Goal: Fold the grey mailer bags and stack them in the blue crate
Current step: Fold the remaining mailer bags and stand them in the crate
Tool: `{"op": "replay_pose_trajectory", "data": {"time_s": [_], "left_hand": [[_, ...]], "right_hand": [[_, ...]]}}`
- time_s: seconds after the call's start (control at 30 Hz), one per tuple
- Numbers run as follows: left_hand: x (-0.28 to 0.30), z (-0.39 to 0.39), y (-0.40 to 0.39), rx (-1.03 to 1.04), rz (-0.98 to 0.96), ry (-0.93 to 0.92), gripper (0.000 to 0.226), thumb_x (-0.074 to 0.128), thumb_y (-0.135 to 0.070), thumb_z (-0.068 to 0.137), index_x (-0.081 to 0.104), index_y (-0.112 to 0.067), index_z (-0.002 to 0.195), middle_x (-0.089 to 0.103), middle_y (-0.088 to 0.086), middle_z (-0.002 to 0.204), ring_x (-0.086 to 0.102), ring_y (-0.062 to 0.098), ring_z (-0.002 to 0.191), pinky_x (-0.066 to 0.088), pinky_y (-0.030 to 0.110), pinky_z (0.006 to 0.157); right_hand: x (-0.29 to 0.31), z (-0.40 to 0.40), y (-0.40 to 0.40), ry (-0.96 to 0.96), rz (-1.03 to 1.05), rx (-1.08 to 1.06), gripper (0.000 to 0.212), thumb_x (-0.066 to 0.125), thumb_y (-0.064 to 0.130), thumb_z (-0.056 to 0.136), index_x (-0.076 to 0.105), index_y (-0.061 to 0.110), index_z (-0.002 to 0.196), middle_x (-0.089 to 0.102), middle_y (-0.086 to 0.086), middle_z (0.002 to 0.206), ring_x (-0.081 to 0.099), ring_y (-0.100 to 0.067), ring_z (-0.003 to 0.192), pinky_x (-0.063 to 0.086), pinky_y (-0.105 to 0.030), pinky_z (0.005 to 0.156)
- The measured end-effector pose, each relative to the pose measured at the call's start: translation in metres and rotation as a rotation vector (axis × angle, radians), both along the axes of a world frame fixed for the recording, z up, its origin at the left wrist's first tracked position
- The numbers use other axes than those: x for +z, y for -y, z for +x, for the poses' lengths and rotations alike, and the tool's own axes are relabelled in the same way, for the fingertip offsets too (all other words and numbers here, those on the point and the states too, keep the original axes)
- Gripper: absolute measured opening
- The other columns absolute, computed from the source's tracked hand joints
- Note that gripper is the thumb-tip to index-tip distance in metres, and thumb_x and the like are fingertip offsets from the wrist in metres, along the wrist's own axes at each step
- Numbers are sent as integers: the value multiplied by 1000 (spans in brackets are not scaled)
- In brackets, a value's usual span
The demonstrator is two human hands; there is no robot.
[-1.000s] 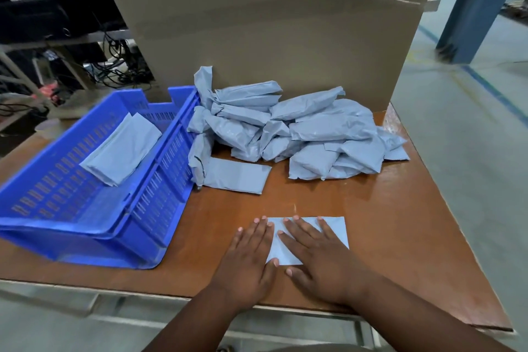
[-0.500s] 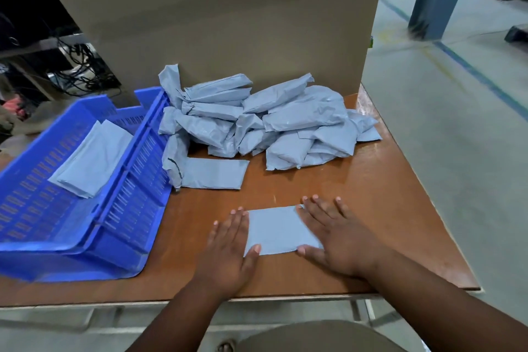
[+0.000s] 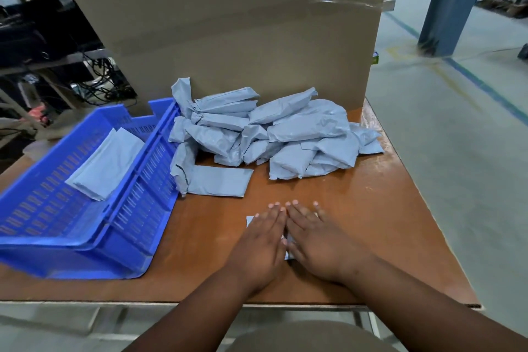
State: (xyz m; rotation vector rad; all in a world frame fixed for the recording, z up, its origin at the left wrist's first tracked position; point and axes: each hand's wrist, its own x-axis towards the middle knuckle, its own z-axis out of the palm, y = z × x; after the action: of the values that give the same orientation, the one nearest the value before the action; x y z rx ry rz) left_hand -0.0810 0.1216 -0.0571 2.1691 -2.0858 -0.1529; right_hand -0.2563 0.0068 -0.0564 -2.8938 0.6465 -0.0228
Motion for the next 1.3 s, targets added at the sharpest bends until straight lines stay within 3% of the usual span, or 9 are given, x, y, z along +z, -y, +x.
{"op": "replay_pose_trajectory", "data": {"time_s": [0.33, 0.43, 0.6, 0.83, 0.93, 1.0, 1.17, 1.23, 1.3], "left_hand": [[-18, 49, -25, 176, 136, -4, 97, 3, -86, 95, -1, -26, 171, -8, -8, 178, -13, 9, 162, 0, 48, 133], [-7, 62, -25, 234, 244, -39, 99, 16, -89, 94, 0, -28, 171, -10, -10, 177, -12, 10, 163, 1, 51, 133], [33, 54, -1, 137, 128, -206, 73, 59, -61, 98, 27, -44, 160, 27, -8, 173, 19, 16, 161, 23, 48, 130], [64, 42, 33, 181, 383, 0, 69, 73, -54, 86, 48, -39, 148, 56, -5, 148, 47, 24, 141, 29, 70, 117], [71, 45, 35, 182, 399, -19, 42, 82, -57, 78, 65, -34, 108, 63, -8, 109, 60, 19, 109, 48, 45, 94], [73, 49, 34, 179, 408, -86, 32, 87, -53, 76, 68, -34, 93, 64, -9, 97, 61, 15, 93, 47, 34, 73], [87, 61, 24, 263, 337, -225, 25, 89, -38, 80, 78, -21, 94, 73, -4, 93, 67, 16, 87, 51, 34, 73], [99, 68, 21, 265, 344, -162, 22, 86, -36, 82, 77, -18, 89, 73, -3, 88, 64, 13, 80, 46, 30, 62], [115, 76, 19, 299, 315, -121, 25, 85, -43, 76, 75, -23, 86, 71, -8, 84, 64, 11, 79, 52, 32, 65]], "right_hand": [[-14, -25, 16, -93, 8, -67, 83, 11, 74, 103, -5, 28, 170, -10, 4, 178, -10, -14, 163, -7, -52, 131], [-14, -33, 26, -105, 31, -99, 85, 10, 78, 101, -3, 31, 170, -10, 7, 178, -12, -13, 163, -8, -52, 131], [-2, -23, 31, -22, 82, -77, 84, 25, 79, 99, 14, 34, 169, 5, 5, 178, -4, -15, 164, -5, -52, 131], [22, 20, 23, -32, 118, 41, 75, 48, 68, 99, 25, 39, 164, 31, 7, 168, 22, -20, 158, 0, -60, 129], [25, 27, 21, -39, 113, 52, 80, 53, 67, 96, 23, 40, 164, 33, 7, 167, 28, -21, 154, 5, -60, 129], [26, 30, 19, -27, 105, 60, 82, 54, 70, 94, 23, 40, 164, 36, 7, 163, 30, -21, 152, 7, -60, 129], [38, 48, 17, 79, 37, 70, 77, 65, 61, 93, 34, 38, 160, 46, 5, 141, 37, -24, 134, 19, -52, 126], [43, 60, 17, 146, 20, 93, 68, 69, 56, 93, 45, 36, 153, 49, 5, 133, 40, -23, 125, 26, -47, 118], [52, 75, 19, 208, 14, 108, 57, 73, 54, 90, 55, 34, 141, 52, 5, 124, 44, -24, 118, 31, -45, 112]]}}
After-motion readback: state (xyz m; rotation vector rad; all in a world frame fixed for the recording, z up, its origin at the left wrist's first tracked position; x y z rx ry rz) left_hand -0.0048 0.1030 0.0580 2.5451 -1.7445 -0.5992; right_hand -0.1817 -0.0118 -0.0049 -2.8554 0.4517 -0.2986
